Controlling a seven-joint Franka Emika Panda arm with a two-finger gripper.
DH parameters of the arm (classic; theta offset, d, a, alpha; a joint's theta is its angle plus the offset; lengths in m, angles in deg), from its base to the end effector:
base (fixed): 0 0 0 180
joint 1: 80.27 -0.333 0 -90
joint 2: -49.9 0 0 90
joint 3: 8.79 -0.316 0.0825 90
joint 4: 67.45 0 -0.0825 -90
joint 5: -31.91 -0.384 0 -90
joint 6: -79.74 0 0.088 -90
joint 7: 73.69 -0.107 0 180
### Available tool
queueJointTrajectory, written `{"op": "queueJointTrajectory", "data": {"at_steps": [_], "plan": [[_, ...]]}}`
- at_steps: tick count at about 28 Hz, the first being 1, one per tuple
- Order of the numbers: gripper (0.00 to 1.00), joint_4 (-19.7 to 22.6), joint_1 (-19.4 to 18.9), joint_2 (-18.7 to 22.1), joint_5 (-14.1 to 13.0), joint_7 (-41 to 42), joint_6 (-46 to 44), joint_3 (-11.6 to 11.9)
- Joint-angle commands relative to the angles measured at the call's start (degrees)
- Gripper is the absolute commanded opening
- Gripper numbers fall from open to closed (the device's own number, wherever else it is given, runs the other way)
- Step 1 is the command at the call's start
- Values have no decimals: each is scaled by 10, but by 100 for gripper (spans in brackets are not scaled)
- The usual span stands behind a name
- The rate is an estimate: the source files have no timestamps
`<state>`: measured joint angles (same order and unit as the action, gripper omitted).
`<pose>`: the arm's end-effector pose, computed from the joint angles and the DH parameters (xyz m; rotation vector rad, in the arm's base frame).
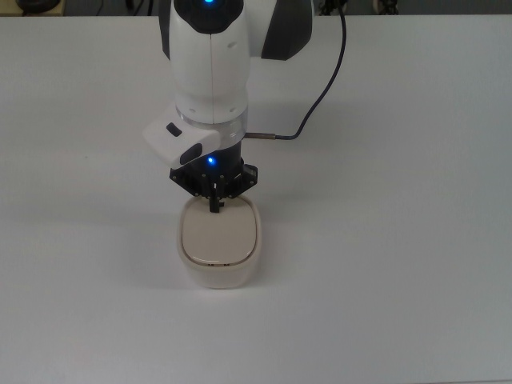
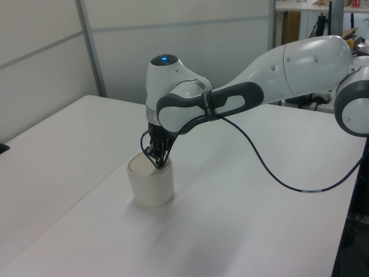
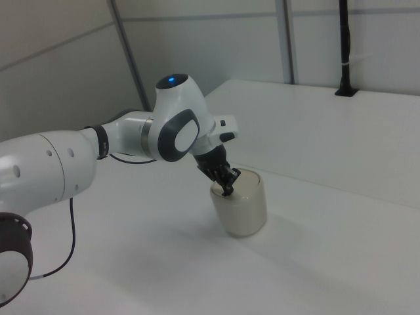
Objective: Close the trash can
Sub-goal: 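Push the raised lid down onto the can opening with the gripper, then lift the gripper up and away from the closed lid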
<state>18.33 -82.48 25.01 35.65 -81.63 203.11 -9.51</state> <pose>0.7049 0.0320 0.4416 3.0886 -0.0917 0.3502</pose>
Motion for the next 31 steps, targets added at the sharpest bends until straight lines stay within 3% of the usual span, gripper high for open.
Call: {"op": "queueJointTrajectory", "data": {"at_steps": [1,4,10,17,20,22,24,25,31], "plan": [[0,18,-4,-5,0,9,-6,5],[0,8,2,-1,-7,8,-7,6],[0,-8,20,27,-50,9,-7,8],[1,-8,21,56,-55,13,-41,10],[20,-8,21,69,-53,22,-68,11],[48,-8,20,78,-48,34,-101,11],[86,-8,20,79,-46,36,-114,10],[100,-9,20,80,-45,36,-120,10],[100,-28,20,89,-37,52,-187,10]]}}
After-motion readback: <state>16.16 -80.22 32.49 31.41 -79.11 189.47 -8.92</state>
